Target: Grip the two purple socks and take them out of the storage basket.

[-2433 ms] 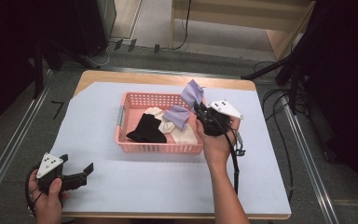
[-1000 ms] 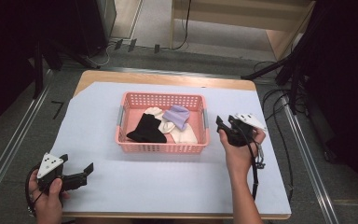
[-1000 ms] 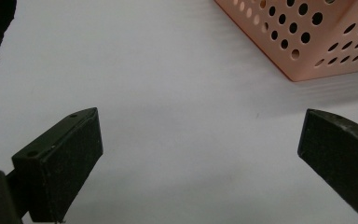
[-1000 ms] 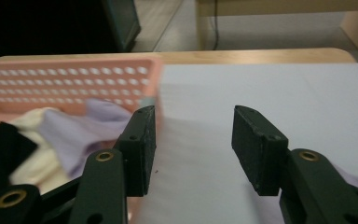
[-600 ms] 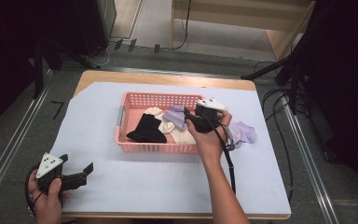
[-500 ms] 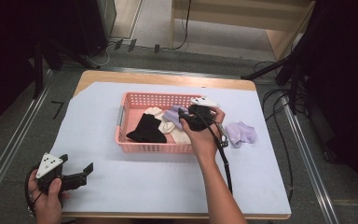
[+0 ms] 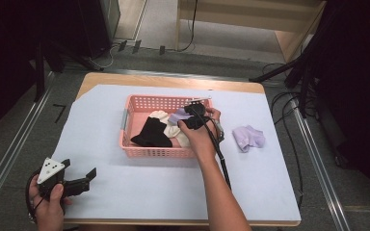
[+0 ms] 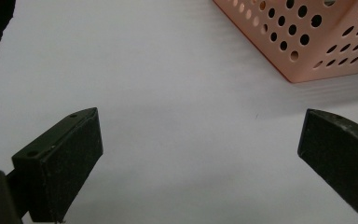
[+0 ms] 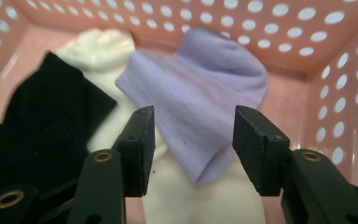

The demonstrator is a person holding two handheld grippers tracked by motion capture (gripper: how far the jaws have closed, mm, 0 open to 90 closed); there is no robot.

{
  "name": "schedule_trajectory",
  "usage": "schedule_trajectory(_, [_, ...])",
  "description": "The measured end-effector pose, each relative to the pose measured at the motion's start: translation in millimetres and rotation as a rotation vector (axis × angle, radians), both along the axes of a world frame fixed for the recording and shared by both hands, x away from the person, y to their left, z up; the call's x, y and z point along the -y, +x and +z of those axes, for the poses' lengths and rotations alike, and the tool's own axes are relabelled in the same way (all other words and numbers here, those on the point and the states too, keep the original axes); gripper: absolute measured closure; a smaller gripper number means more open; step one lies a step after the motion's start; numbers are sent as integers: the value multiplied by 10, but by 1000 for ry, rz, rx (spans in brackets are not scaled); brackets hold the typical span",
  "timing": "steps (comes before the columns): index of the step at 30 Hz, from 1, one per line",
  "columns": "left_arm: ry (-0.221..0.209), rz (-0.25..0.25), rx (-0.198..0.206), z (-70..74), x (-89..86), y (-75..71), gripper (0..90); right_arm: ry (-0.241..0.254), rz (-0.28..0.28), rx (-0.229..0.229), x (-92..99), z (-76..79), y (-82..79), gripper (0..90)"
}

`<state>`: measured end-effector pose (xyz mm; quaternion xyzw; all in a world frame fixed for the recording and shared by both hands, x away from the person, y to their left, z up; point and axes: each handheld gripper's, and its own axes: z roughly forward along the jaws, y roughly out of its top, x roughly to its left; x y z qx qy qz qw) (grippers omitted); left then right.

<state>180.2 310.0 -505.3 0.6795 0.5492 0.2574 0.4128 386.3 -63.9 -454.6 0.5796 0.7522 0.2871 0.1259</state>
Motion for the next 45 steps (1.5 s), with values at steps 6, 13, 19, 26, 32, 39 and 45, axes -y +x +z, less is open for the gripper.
schedule_trajectory(6, [-4,-2,2,-1,-2,-1,5,-127,23,-106,-89,-79,69,497])
schedule_trajectory(13, [-8,-1,-1,0,-7,-1,6,-174,47,-187,-128,-133,122,706])
schedule_trajectory(19, [-9,-2,-5,0,-10,1,5,-43,35,-124,-27,-78,79,866])
schedule_trajectory(26, [-8,-5,-9,0,-6,6,5,78,33,16,87,58,-77,870])
schedule_trajectory(32, [1,-2,-8,-1,1,7,6,149,49,121,165,334,-294,870])
schedule_trajectory(39, [5,-4,-4,-1,2,5,6,250,112,107,136,539,-546,868])
schedule_trajectory(45, [1,-5,-5,0,0,4,6,221,89,69,159,343,-505,868])
